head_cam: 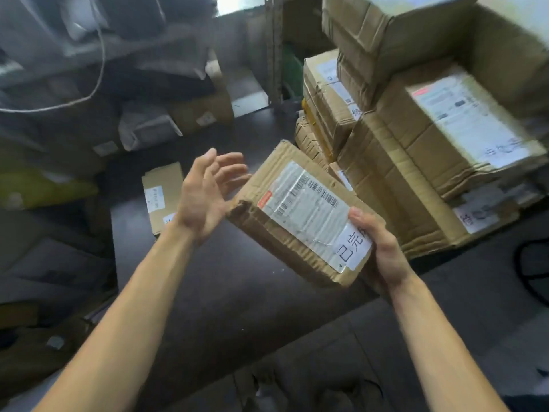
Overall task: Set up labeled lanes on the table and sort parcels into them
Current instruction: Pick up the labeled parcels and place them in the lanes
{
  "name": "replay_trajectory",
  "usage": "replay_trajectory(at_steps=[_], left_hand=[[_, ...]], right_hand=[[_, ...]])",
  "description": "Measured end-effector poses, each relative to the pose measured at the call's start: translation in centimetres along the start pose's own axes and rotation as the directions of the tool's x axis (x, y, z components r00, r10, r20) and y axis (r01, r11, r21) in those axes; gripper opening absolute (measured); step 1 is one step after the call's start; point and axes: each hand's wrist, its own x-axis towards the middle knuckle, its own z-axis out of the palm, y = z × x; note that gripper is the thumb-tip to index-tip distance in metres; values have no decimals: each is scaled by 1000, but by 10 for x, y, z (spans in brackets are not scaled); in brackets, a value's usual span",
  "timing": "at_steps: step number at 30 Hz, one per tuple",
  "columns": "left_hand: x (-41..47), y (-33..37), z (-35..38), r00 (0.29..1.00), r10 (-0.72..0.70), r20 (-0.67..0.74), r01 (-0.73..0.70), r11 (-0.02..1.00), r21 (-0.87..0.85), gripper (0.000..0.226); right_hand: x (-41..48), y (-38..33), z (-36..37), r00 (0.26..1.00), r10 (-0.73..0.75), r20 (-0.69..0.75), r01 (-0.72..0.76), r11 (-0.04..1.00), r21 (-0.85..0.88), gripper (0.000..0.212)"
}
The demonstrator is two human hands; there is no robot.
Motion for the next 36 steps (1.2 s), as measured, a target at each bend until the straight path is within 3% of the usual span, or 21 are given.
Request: replay_trajectory(at_steps=[2,4,6,9,11,14,16,20,25,28,36], left_hand=[[-8,0,11,998,55,29,-54,998,-34,77],[-20,-2,34,985,113,129,-121,991,54,116],[-31,-2,64,954,204,222,-240,959,151,128],[-36,13,95,924,317,215,-358,914,190,123],[-37,27,105,905,360,226,-398,904,154,103],[-42,37,118,901,312,302,-350,934,79,81],[-43,39,130,904,256,343,-298,952,75,85],[-43,47,175,891,182,417,-209,978,19,107],[-41,42,256,833,240,499,-301,953,44,111],[-39,29,313,832,287,476,-380,919,110,102],[-14,1,455,777,273,567,-411,903,128,98]], right_hand=[[1,-13,4,995,-77,-67,78,997,14,85],[3,-25,12,982,-151,-117,155,988,24,89],[2,-38,23,970,-198,-138,205,978,40,86],[-7,-51,30,973,-225,-49,229,968,106,101],[-15,-62,33,966,-253,54,246,962,117,102],[-30,-93,40,949,-297,104,299,954,-6,110],[-36,-116,42,917,-375,136,392,910,-134,111],[-50,-152,20,855,-502,129,518,841,-157,91],[-74,-188,-33,798,-600,59,601,786,-144,85],[-94,-212,-82,786,-617,28,615,778,-129,87],[-127,-284,-192,754,-657,6,655,752,-69,83]])
